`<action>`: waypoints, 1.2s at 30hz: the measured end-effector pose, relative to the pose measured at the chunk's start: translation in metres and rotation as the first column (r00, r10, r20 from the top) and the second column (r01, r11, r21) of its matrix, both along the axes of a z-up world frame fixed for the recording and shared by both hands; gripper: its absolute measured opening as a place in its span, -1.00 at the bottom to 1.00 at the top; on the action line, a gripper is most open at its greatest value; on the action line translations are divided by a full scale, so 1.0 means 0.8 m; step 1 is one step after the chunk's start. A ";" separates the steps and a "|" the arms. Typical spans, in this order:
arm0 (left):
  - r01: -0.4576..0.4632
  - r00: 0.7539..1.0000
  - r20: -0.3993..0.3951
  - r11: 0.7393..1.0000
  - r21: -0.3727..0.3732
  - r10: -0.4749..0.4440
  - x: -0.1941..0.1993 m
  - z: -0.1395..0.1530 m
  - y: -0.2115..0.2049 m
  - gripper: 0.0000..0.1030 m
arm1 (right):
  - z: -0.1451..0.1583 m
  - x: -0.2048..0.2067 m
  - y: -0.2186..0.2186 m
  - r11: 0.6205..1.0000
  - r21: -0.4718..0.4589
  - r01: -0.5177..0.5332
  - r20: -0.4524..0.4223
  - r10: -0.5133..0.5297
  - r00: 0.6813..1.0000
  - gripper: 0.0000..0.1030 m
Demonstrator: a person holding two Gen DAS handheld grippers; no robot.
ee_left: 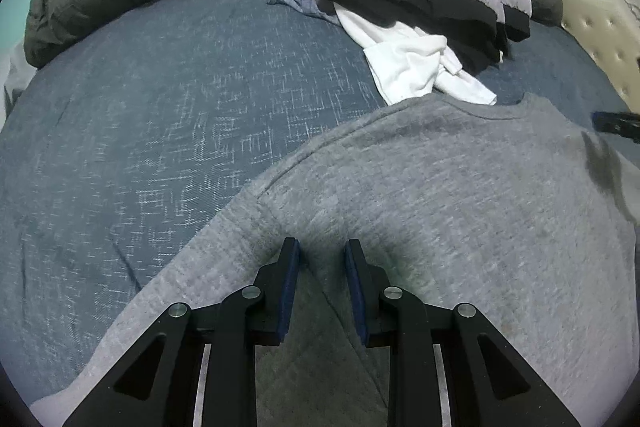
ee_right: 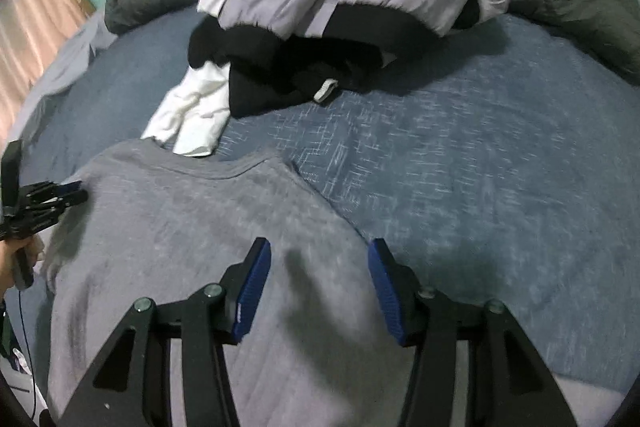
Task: Fold clothes
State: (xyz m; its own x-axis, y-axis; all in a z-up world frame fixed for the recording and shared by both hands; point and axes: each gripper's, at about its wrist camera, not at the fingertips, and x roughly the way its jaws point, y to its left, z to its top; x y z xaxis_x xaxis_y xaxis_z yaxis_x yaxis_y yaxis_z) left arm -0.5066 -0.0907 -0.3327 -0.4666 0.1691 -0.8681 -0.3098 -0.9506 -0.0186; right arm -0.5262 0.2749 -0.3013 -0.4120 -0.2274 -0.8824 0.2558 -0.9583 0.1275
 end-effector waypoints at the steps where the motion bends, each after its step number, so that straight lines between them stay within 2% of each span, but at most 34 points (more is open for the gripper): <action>1: 0.004 1.000 -0.003 1.000 -0.004 -0.004 0.000 -0.002 0.001 -0.49 | -0.008 -0.008 -0.003 1.000 0.015 -0.001 0.010 0.001 1.000 -0.02; 3: 0.014 1.000 -0.008 1.000 -0.010 -0.014 0.000 -0.004 0.003 -0.49 | -0.021 -0.019 -0.005 0.999 0.032 -0.003 0.030 0.002 1.000 -0.11; 6: 0.023 1.000 -0.015 1.000 -0.006 -0.023 0.000 -0.004 0.003 -0.48 | -0.035 -0.026 -0.006 0.999 0.043 -0.012 0.041 0.010 0.999 -0.39; 8: 0.027 0.999 -0.020 1.000 -0.003 -0.027 0.000 -0.004 0.002 -0.48 | -0.039 -0.027 -0.006 0.999 0.048 -0.019 0.038 0.017 0.999 -0.75; 11: 0.029 0.999 -0.025 1.000 -0.005 -0.029 0.000 -0.007 0.002 -0.47 | -0.034 -0.025 -0.003 0.998 0.055 -0.020 -0.009 0.020 1.000 -0.90; 15: 0.016 0.999 -0.030 1.000 0.007 -0.015 0.001 -0.009 0.002 -0.47 | -0.021 -0.028 0.006 0.996 0.091 0.009 -0.083 -0.001 0.997 -0.91; 20: 0.015 1.000 -0.026 1.000 -0.008 -0.015 -0.001 -0.012 0.005 -0.47 | -0.037 -0.033 -0.002 0.986 0.166 0.035 -0.080 -0.022 0.997 -0.91; 23: 0.014 1.000 -0.026 1.000 -0.009 -0.014 -0.002 -0.010 0.004 -0.46 | -0.036 -0.031 -0.003 0.984 0.172 0.055 -0.090 -0.040 0.995 -0.87; 25: 0.013 0.999 -0.037 1.000 -0.004 -0.013 0.000 -0.003 0.001 -0.46 | -0.022 -0.026 0.004 0.986 0.145 0.076 -0.125 -0.058 0.991 -0.77; 28: 0.012 0.998 -0.054 1.000 0.012 -0.012 0.009 0.014 -0.008 -0.46 | 0.005 -0.011 0.021 0.987 0.121 0.109 -0.164 -0.088 0.982 -0.72; 30: 0.004 0.998 -0.061 0.999 0.036 -0.002 0.022 0.028 -0.019 -0.46 | 0.021 0.008 0.027 0.991 0.094 0.097 -0.169 -0.080 0.982 -0.68; 32: -0.008 0.998 -0.066 0.998 0.057 0.011 0.041 0.042 -0.032 -0.46 | 0.035 0.030 0.032 0.994 0.070 0.080 -0.168 -0.067 0.984 -0.54; 36: -0.053 0.997 -0.049 0.995 0.086 0.057 0.089 0.054 -0.064 -0.46 | 0.036 0.090 0.035 0.998 0.035 0.044 -0.127 -0.040 0.991 -0.48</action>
State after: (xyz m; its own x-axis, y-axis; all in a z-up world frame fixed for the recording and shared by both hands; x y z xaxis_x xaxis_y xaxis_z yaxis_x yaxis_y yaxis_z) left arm -0.4352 -0.1422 -0.2891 -0.5209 0.2139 -0.8264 -0.2599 -0.9619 -0.0852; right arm -0.4543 0.3025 -0.2725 -0.5295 -0.1752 -0.8300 0.2270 -0.9720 0.0603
